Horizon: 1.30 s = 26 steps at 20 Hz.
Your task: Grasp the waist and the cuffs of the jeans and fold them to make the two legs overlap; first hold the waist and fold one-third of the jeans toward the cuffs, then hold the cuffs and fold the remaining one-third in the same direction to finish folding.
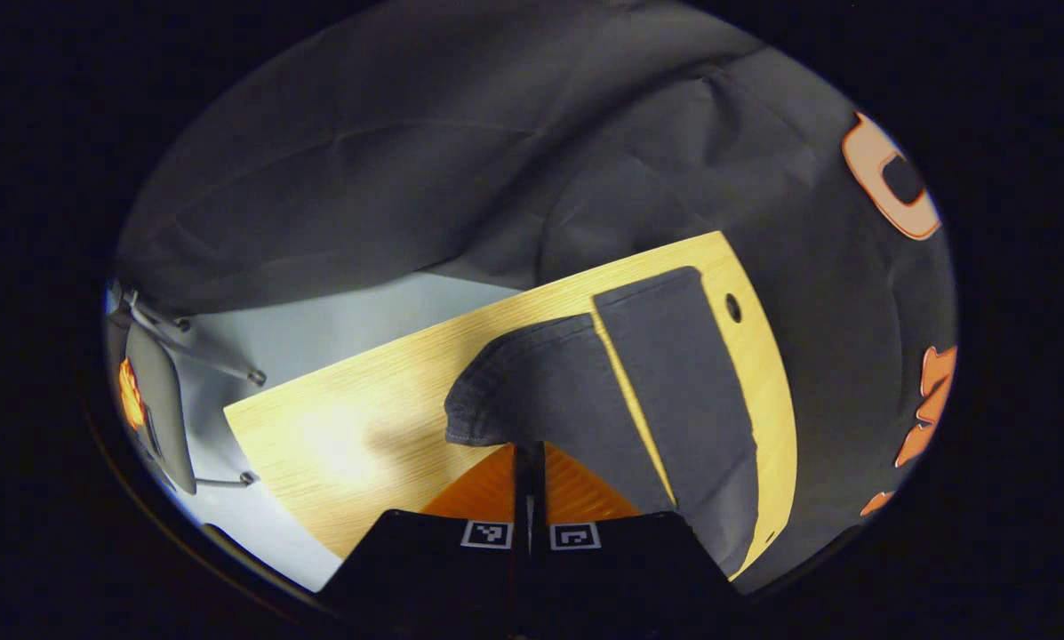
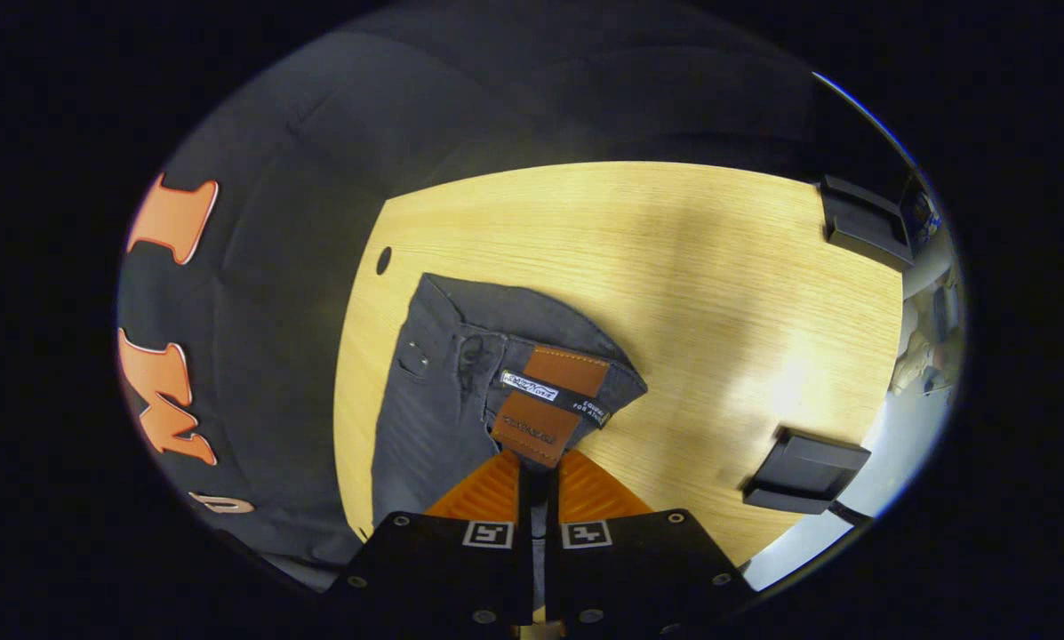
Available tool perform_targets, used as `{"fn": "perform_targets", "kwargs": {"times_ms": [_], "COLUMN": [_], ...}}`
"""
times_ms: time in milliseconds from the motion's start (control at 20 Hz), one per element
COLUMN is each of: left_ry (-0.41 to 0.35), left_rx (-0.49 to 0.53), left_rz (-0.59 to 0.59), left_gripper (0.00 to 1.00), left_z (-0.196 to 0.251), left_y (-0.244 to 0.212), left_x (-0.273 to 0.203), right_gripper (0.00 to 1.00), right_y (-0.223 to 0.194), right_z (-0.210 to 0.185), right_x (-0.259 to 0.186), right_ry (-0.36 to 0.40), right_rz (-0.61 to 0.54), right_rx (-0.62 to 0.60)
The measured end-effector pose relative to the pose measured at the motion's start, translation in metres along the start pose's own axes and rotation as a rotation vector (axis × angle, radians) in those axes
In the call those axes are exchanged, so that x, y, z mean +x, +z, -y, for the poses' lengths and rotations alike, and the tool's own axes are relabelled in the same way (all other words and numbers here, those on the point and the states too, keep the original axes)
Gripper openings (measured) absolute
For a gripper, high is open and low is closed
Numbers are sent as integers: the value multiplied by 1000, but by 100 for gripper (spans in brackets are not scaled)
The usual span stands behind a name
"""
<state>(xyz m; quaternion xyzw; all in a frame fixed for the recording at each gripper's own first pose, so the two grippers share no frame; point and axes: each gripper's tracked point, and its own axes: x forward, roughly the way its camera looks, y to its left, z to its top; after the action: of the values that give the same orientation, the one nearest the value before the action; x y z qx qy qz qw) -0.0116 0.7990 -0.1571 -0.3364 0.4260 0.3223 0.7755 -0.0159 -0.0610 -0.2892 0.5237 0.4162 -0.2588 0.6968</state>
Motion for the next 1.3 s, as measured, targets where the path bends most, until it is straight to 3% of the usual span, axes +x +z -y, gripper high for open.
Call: {"fn": "perform_targets", "kwargs": {"times_ms": [200, 700, 1000, 1300], "left_ry": [-78, -183, -188, -156], "left_rx": [157, 358, 426, 398], "left_rz": [48, 52, 19, 41], "left_gripper": [1, 1, 1, 1], "left_z": [49, 136, 167, 175], "left_y": [21, 80, 103, 115], "left_x": [-4, 17, 53, 72], "right_gripper": [5, 5, 5, 5], "right_y": [5, 17, 23, 34], "right_z": [-30, -81, -87, -101], "right_x": [-16, -27, -25, 6], "right_ry": [78, 20, -19, -16], "right_rz": [7, 44, 68, 20], "right_rx": [-1, -27, 84, 117]}}
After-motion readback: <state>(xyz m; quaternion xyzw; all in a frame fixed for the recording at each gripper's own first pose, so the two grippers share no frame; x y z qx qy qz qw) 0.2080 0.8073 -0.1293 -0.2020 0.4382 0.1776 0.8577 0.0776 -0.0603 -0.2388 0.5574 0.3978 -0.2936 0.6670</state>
